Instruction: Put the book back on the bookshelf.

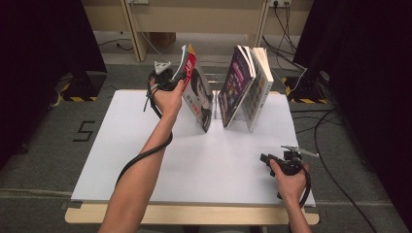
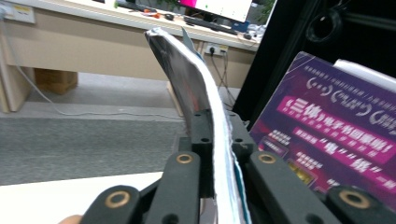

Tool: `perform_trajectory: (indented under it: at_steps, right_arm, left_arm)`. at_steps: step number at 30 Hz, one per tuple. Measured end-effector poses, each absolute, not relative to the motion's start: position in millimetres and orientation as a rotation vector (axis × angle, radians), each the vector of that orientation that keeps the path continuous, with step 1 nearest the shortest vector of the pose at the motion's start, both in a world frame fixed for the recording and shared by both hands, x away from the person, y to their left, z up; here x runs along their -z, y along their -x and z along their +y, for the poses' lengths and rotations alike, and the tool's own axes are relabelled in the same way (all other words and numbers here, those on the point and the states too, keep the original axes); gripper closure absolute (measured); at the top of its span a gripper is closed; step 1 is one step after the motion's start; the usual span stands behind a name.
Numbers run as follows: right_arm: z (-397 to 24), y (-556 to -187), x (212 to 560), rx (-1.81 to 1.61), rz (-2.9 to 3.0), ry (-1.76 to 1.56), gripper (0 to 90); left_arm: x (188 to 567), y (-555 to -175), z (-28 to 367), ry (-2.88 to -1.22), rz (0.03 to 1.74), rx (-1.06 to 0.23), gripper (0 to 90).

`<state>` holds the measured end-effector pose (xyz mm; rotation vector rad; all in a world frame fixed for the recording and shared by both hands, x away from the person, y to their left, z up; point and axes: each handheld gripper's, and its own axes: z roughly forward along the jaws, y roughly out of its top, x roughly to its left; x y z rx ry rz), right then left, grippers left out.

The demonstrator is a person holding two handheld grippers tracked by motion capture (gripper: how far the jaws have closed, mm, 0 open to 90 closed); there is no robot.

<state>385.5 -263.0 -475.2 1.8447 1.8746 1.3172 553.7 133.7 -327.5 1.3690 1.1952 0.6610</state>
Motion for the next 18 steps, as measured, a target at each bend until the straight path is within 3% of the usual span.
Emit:
perform_trajectory:
  at_steps: [11,18]
  right_arm:
    - [-264,-385,475,-1.318,1.872,-1.854,59.3]
    - [-264,-385,475,-1.318,1.875,-1.839,59.2]
  left_arm:
    - [317,-548,113,-1.456,1.113,-0.825,84.8]
    - [321,-547,115,-1.443,1.118,-0.809,78.1]
